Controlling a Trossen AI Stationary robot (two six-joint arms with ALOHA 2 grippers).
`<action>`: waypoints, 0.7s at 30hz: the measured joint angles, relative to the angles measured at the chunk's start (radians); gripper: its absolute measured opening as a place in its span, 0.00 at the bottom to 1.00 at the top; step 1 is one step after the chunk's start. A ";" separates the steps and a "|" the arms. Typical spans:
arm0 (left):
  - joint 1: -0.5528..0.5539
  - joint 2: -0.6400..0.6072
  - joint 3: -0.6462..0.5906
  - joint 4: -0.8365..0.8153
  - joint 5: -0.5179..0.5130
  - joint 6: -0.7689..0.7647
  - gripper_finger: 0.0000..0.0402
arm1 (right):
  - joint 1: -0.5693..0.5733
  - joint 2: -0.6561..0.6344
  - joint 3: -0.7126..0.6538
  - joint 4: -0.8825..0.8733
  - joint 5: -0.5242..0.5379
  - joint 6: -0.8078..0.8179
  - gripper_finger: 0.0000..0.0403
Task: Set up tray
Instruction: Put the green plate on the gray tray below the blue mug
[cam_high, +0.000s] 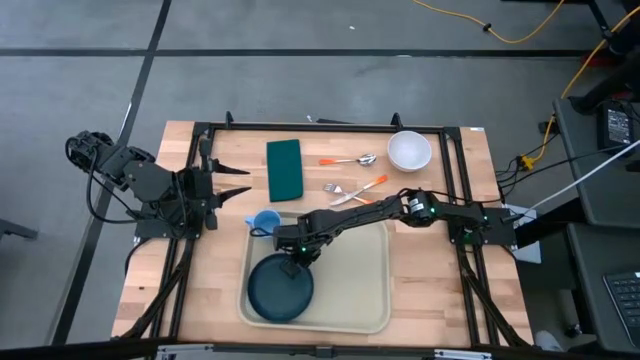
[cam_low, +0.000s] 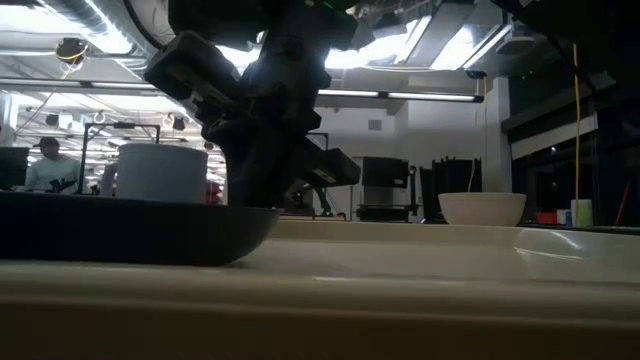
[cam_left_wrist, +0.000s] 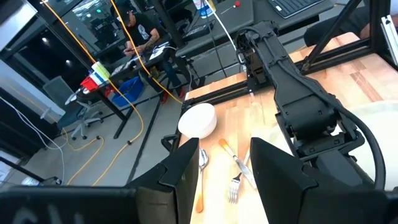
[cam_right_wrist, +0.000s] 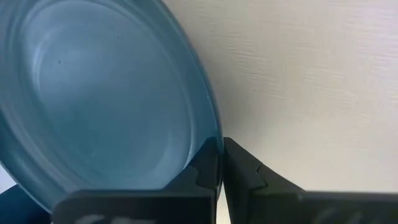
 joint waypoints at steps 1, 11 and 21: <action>0.000 0.000 0.000 0.000 0.000 0.001 0.35 | 0.000 0.000 0.000 0.001 0.000 0.000 0.04; 0.000 -0.008 0.000 0.000 0.000 0.002 0.35 | 0.000 0.000 0.000 -0.002 0.003 -0.020 0.19; 0.000 -0.018 0.000 0.000 0.000 0.003 0.35 | 0.000 0.000 0.000 0.009 -0.021 -0.033 0.19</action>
